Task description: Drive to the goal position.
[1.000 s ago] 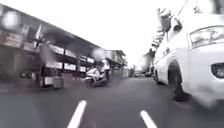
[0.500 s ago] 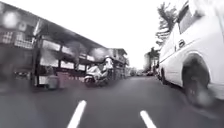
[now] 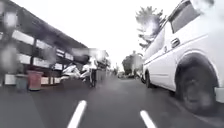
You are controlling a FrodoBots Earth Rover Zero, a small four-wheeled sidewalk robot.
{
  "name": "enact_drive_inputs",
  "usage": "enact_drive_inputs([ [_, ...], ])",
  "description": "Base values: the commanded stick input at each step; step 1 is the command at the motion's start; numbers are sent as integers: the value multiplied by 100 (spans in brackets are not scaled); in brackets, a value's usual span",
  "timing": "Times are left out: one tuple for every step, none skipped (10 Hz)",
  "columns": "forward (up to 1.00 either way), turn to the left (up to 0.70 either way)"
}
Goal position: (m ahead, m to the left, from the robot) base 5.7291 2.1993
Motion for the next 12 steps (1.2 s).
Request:
enact_drive_inputs([
  [100, 17],
  [100, 7],
  [100, 0],
  [100, 0],
  [100, 20],
  [100, 7],
  [100, 11],
  [100, 10],
  [100, -39],
  [100, -40],
  [100, -40],
  [100, -40],
])
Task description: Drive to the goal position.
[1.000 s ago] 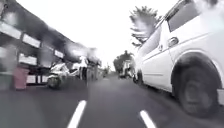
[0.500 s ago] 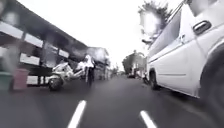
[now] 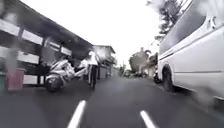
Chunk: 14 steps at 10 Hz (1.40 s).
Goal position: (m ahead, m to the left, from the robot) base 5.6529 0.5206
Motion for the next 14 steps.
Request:
enact_drive_inputs([
  [100, -40],
  [100, -40],
  [100, -40],
  [100, -40],
  [100, -40],
  [100, -7],
  [100, 5],
  [100, 0],
  [100, 0],
  [100, 1],
  [100, 3],
  [100, 15],
  [100, 18],
  [100, 5],
])
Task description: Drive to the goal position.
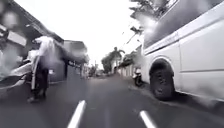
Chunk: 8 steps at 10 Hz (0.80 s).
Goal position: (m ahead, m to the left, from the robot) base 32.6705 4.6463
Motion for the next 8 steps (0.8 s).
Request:
enact_drive_inputs([
  [100, 6],
  [100, 12],
  [100, 9],
  [100, 13],
  [100, 6],
  [100, 5],
  [100, 20],
  [100, -38],
])
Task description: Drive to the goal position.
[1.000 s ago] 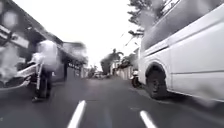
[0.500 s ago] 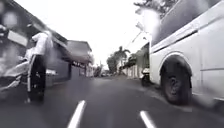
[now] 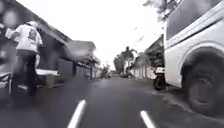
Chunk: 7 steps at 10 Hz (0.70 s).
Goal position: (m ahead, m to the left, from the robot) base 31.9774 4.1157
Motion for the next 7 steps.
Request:
enact_drive_inputs([
  [100, -39],
  [100, -40],
  [100, -40],
  [100, -37],
  [100, -18],
  [100, 9],
  [100, 22],
])
